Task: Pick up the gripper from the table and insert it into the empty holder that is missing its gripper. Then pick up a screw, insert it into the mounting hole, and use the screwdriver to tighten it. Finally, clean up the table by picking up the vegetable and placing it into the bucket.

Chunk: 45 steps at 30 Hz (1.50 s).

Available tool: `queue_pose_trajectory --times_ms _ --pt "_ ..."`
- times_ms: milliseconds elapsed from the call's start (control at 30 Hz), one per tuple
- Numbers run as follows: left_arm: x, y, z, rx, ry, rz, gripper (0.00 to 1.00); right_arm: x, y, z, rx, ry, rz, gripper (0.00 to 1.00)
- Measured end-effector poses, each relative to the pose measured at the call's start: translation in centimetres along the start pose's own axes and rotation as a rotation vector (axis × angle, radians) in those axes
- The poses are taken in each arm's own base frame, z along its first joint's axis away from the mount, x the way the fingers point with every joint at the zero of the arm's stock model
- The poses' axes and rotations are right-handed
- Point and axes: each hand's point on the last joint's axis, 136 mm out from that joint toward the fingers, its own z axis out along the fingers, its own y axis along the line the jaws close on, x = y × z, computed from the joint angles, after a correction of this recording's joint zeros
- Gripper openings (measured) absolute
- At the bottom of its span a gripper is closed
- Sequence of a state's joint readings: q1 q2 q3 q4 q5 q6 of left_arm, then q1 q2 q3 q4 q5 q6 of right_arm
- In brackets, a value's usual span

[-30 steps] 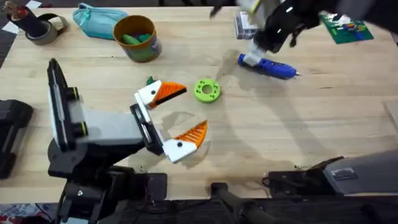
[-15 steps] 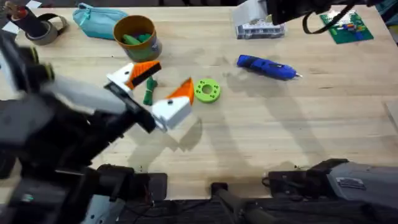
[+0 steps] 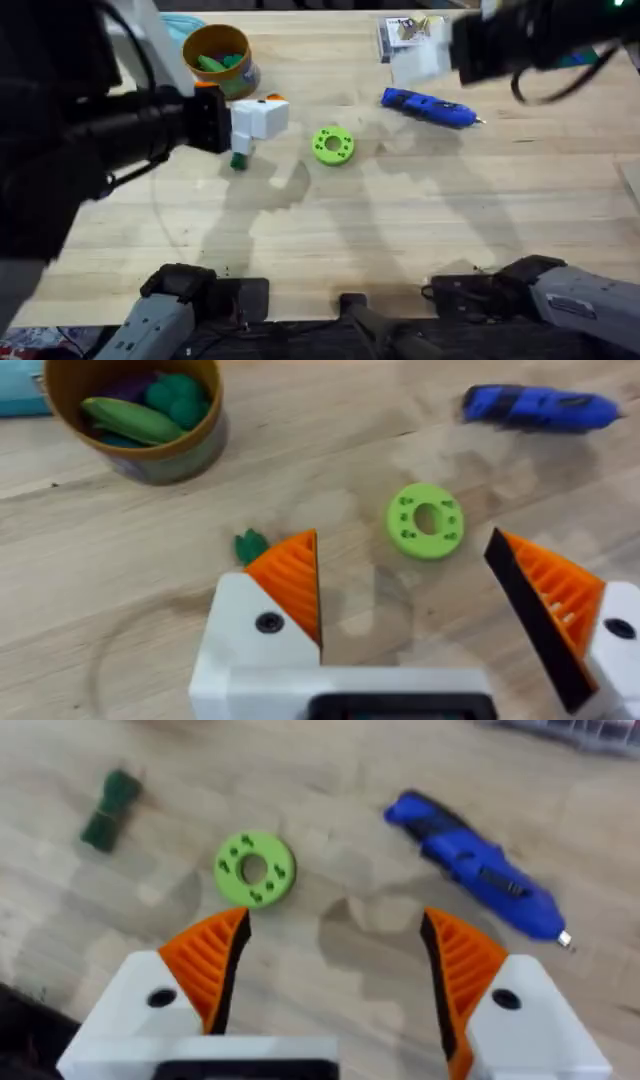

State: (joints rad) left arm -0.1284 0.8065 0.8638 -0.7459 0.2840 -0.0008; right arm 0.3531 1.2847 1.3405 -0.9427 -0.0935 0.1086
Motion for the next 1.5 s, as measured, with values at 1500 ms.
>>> queue_pose_trajectory --times_ms 1500 --pt "8.2 6.8 8.3 -0.216 0.492 -0.018 0.987 6.4 -3.3 -1.8 0.072 -0.055 0.085 0.996"
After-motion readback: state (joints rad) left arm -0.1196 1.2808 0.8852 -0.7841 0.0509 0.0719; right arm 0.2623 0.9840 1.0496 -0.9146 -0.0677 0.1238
